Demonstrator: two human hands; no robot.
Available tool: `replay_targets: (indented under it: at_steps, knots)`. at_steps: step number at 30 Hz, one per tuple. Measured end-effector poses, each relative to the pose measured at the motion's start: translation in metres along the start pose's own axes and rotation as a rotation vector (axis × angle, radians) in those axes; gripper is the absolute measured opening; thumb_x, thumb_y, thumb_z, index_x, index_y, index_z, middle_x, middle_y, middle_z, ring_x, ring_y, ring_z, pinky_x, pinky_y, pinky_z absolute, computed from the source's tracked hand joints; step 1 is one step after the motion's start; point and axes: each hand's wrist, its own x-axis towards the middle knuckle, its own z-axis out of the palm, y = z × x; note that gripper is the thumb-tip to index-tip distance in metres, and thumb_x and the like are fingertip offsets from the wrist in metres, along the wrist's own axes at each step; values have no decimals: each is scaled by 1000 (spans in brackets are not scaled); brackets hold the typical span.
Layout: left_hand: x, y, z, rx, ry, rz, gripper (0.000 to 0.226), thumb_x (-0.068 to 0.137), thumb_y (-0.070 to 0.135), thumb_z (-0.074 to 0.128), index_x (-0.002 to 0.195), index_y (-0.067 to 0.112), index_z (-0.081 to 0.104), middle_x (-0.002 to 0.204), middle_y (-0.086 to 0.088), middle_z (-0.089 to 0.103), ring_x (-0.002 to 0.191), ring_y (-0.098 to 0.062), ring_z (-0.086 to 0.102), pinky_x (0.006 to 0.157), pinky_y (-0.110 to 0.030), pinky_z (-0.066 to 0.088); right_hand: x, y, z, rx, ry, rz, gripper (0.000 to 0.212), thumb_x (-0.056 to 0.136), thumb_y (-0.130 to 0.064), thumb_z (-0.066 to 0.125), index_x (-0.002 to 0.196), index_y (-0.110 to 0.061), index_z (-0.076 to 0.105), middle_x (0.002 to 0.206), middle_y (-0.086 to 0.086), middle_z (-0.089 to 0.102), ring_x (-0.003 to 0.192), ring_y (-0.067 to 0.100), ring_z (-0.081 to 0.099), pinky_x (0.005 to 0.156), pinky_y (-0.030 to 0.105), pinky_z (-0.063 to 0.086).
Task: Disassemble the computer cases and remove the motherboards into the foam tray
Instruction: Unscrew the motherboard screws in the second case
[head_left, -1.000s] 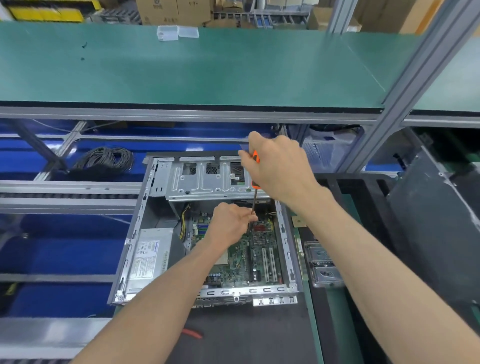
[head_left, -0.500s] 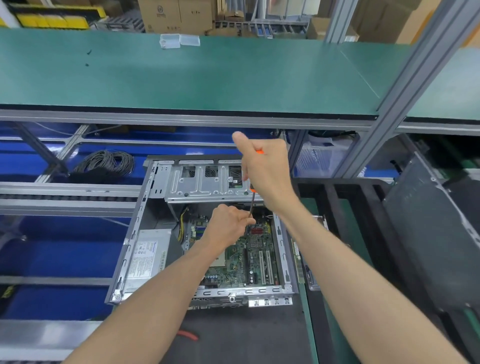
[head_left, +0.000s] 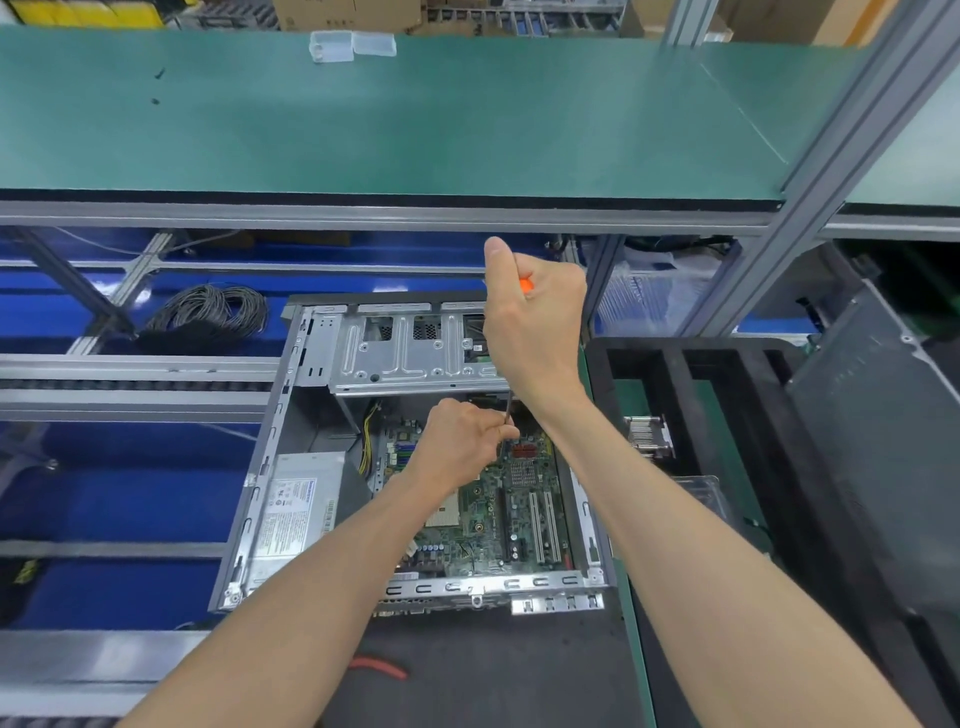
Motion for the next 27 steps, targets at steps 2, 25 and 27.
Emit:
replay_targets:
  at_steps: [2, 25, 27]
  knots:
    - [1, -1, 2, 2, -9, 18, 20, 95, 24, 68, 92, 11, 82, 77, -6, 77, 68, -26, 68, 69, -34, 49, 1, 2, -3, 12, -6, 8, 59, 101, -17, 52, 49, -6, 27, 43, 10, 24, 40, 26, 23, 44, 32, 20]
    - [-3, -5, 5, -40, 97, 107, 10, 85, 9, 75, 78, 5, 81, 74, -4, 76, 61, -21, 72, 61, -24, 51, 0, 1, -11, 192, -294, 79, 55, 98, -10, 53, 47, -11, 32, 44, 1, 27, 39, 17, 23, 45, 25, 22]
    - [-3, -8, 6, -50, 90, 97, 10, 86, 10, 74, 81, 6, 81, 81, -5, 77, 69, -21, 75, 66, -29, 56, 2, 0, -15, 248, -370, 100, 55, 97, -6, 52, 47, -13, 33, 44, 0, 26, 37, 16, 21, 45, 20, 22]
